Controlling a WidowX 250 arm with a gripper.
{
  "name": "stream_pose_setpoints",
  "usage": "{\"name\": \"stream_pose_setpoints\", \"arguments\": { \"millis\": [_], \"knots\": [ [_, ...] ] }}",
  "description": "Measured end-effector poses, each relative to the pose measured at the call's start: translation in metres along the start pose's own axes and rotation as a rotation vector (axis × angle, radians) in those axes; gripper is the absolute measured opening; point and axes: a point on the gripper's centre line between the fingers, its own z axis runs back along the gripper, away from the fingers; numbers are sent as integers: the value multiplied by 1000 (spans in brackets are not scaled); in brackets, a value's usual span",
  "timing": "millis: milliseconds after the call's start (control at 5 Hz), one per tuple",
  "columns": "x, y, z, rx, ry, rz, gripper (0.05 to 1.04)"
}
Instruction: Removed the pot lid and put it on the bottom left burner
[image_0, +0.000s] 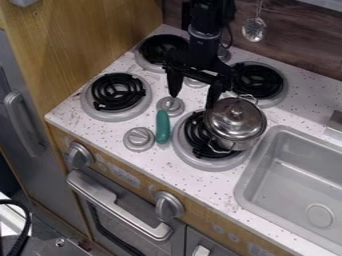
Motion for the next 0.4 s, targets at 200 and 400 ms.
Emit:
{"name": "stream_pose_setpoints", "arguments": {
  "millis": [200, 400],
  "knots": [
    [-4, -1, -11, 1, 32, -1, 999],
    [2, -18, -17, -43, 26, -3, 999]
  ]
}}
